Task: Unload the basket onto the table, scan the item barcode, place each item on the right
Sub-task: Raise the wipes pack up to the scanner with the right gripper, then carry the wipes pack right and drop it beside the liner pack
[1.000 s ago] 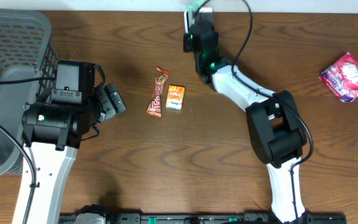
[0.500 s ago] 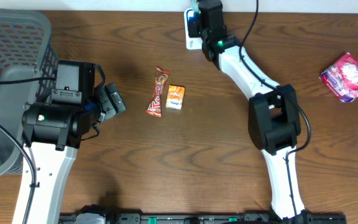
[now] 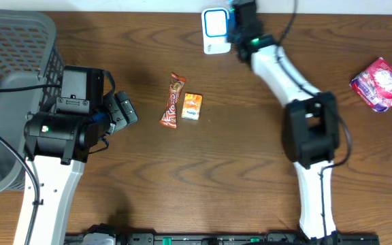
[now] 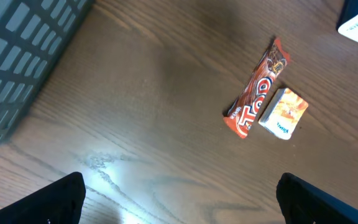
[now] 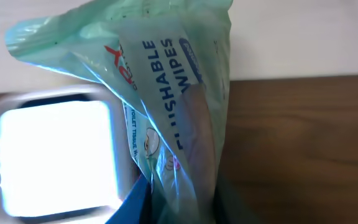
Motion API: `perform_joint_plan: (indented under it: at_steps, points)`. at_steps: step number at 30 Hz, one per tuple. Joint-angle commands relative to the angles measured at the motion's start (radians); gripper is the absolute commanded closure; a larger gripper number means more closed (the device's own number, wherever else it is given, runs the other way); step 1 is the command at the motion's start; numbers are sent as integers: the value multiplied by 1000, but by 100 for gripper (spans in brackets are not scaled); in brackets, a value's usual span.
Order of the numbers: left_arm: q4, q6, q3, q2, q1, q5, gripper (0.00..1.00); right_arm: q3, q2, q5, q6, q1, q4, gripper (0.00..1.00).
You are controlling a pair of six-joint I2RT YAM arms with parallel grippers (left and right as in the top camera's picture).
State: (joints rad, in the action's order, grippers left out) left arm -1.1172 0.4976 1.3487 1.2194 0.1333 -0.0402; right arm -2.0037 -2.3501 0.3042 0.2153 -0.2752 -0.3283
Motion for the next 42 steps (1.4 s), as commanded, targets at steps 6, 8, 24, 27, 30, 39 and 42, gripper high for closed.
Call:
perform_joint_plan:
  at_steps: [6, 8, 24, 27, 30, 39, 42]
  points:
    - [0, 5, 10, -6, -4, -13, 2, -18, 98, 72, -127, 249, -332, 99]
    - [0, 5, 10, -6, -4, -13, 2, 0, 89, 72, -127, 298, -382, 99]
    - [0, 5, 10, -6, -4, -13, 2, 151, 57, -109, -127, 583, -384, 99]
    - [0, 5, 10, -6, -4, -13, 2, 185, 57, -108, -126, 612, -354, 99]
    - [0, 5, 10, -6, -4, -13, 2, 205, 56, -88, -102, 633, -333, 99]
    - [0, 5, 10, -6, -4, -13, 2, 172, 57, -17, -29, 642, -343, 89]
    - [0, 5, 10, -6, -4, -13, 2, 130, 57, -18, -29, 641, -385, 72]
